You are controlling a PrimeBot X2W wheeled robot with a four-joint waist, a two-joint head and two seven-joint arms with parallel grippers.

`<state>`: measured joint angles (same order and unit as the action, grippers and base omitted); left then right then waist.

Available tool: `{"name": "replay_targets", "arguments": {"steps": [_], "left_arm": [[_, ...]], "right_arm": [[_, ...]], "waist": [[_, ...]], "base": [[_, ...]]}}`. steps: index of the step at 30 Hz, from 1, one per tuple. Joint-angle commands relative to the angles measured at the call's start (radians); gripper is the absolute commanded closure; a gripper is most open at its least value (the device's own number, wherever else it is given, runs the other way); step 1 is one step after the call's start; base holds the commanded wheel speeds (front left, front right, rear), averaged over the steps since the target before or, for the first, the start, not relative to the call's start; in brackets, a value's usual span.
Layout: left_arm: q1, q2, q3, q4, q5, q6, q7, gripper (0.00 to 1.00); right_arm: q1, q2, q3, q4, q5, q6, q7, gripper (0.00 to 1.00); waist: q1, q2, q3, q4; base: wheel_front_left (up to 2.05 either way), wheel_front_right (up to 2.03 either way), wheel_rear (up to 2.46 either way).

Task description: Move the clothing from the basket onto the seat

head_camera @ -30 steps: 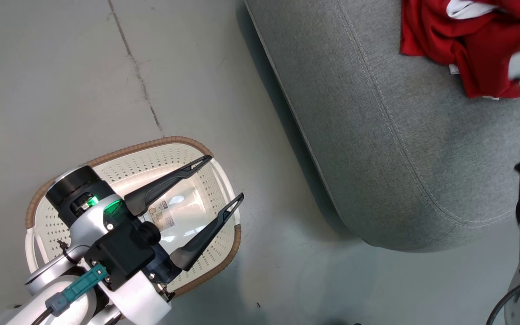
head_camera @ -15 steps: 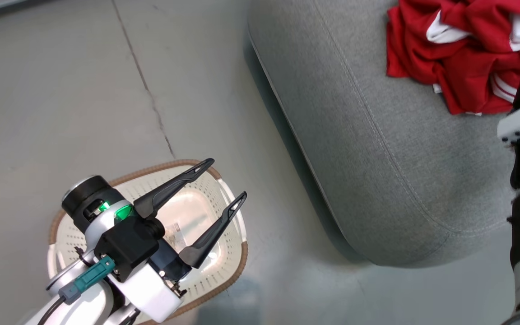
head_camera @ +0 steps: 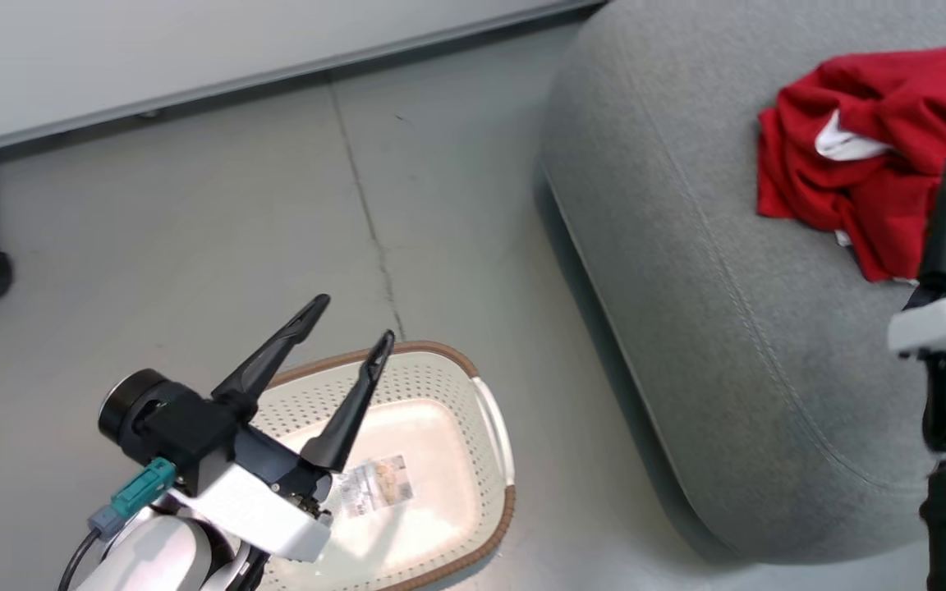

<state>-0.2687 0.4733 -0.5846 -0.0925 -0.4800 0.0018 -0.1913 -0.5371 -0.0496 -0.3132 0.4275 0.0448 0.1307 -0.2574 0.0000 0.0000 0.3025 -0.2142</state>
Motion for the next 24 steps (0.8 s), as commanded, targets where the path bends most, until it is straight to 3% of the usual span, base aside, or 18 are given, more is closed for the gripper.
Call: {"name": "replay_targets", "arguments": {"steps": [1, 11, 24], "left_arm": [[0.024, -0.016, 0.027, 0.026, -0.028, 0.027, -0.016, 0.00], [0.066, -0.059, 0.151, 0.080, -0.091, 0.111, -0.061, 0.00], [0.160, -0.113, 0.355, 0.097, -0.091, 0.168, -0.074, 0.00]], "right_arm": [[0.072, -0.004, 0.044, -0.080, 0.044, 0.000, 0.014, 0.00], [0.283, -0.004, 0.205, -0.334, 0.132, 0.000, 0.096, 0.00], [0.418, -0.004, 0.307, -0.390, 0.162, 0.001, 0.142, 0.00]], "waist": [[0.0000, 0.0000, -0.050, 0.062], [0.0000, 0.0000, -0.109, 0.174], [0.0000, 0.0000, -0.177, 0.238]], "base": [[0.00, 0.00, 0.00], [0.00, 0.00, 0.00], [0.00, 0.00, 0.00]]}}
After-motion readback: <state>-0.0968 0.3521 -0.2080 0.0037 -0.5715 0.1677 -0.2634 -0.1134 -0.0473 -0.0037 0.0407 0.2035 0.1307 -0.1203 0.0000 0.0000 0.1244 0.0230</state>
